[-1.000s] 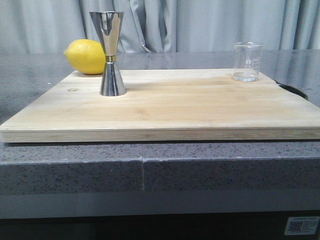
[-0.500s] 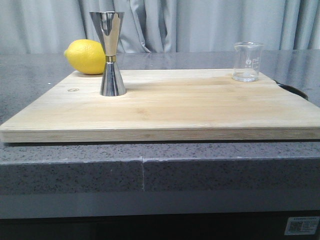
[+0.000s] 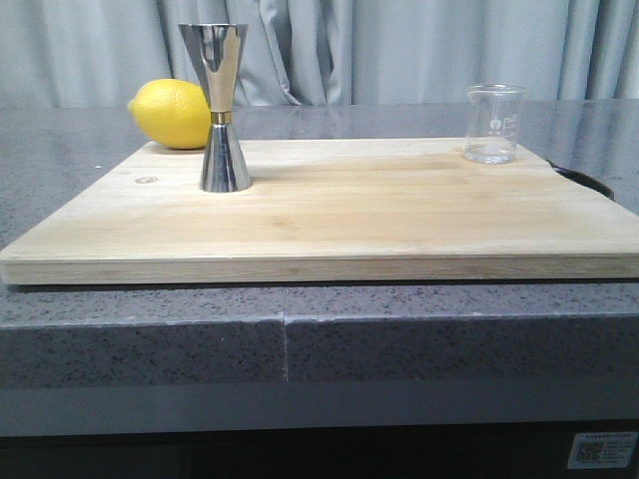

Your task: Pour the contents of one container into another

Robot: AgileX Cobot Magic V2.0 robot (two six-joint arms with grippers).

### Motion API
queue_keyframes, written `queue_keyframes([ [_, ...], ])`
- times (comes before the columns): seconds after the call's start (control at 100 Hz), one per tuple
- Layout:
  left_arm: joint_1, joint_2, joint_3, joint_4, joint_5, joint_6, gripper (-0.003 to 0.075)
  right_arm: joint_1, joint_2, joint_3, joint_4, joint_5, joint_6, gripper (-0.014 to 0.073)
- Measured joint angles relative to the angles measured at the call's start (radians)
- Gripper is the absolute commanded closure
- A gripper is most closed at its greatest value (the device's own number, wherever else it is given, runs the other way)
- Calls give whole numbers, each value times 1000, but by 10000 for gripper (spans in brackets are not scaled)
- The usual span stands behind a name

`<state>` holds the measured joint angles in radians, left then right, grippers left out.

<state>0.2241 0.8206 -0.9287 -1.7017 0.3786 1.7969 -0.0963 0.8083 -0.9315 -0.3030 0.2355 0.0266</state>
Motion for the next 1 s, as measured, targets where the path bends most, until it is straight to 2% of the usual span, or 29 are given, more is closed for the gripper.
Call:
queue_keyframes([
  [0.1,0,-64,77,-22,-48,-2,270,-40,-75,0,0,51,0,146],
  [0.28,0,-167,236,-63,-65,-2,270,-44,-216,42,4,109,0,146],
  [0.45,0,-244,392,-68,-65,-2,270,-44,-356,181,11,120,0,146],
  [0.64,0,-282,526,-73,-30,2,270,-44,-515,363,65,68,0,146],
  [0.86,0,-282,586,-89,11,6,270,-44,-590,505,106,60,0,155],
  [1.0,0,-282,586,-89,74,8,270,-44,-590,545,139,59,0,247],
])
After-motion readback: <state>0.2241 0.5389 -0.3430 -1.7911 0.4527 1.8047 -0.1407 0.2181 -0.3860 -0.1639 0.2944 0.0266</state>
